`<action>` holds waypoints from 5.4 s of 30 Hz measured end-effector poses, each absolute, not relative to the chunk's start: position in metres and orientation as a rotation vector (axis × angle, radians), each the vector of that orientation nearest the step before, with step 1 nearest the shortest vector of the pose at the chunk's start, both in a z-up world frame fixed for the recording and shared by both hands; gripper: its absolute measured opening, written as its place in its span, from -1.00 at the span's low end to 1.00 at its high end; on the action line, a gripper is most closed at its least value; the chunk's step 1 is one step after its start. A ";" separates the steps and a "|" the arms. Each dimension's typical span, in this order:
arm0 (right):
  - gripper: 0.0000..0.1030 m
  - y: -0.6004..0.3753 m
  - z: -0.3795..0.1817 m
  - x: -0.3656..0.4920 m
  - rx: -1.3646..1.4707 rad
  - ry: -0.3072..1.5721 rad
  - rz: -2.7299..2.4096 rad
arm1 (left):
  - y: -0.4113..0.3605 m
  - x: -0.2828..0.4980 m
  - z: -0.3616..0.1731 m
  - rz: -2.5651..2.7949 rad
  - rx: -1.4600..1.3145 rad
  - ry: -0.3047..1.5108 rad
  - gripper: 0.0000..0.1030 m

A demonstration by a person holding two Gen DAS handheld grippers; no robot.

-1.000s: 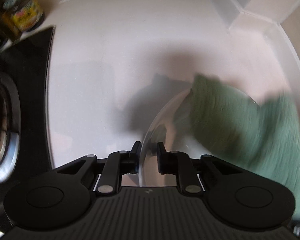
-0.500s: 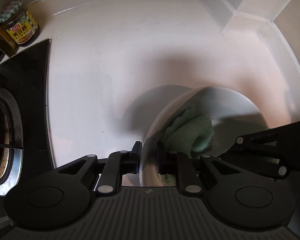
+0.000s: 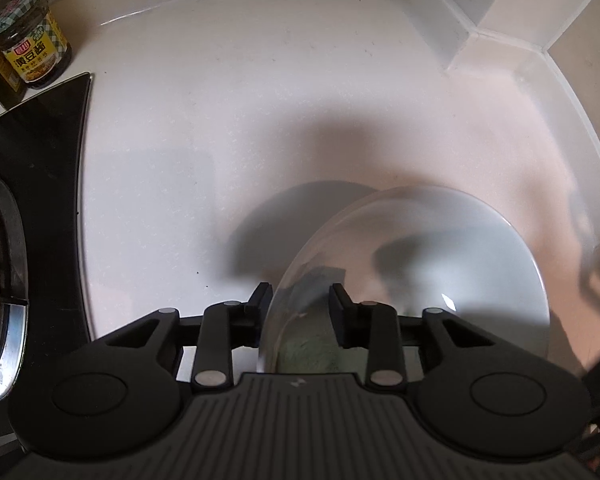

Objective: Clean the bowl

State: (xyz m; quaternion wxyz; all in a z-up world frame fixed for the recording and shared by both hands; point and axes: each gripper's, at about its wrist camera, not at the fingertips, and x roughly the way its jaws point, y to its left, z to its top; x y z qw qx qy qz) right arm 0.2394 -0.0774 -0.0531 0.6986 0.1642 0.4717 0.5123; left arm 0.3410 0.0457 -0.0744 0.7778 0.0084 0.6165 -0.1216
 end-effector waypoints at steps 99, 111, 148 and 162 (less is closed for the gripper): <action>-0.87 -0.178 0.002 0.146 0.268 0.596 0.146 | 0.066 0.156 0.005 -0.133 0.136 0.787 -0.65; -0.46 -0.133 -0.079 0.181 0.073 0.783 -0.081 | 0.071 0.124 -0.036 -0.072 0.141 0.889 -0.65; -0.46 -0.110 -0.004 -0.026 0.029 0.628 0.076 | 0.024 -0.015 -0.007 0.086 0.039 0.852 -0.65; -0.46 -0.111 -0.006 -0.091 0.023 0.627 0.066 | 0.021 -0.065 0.004 0.106 0.037 0.829 -0.65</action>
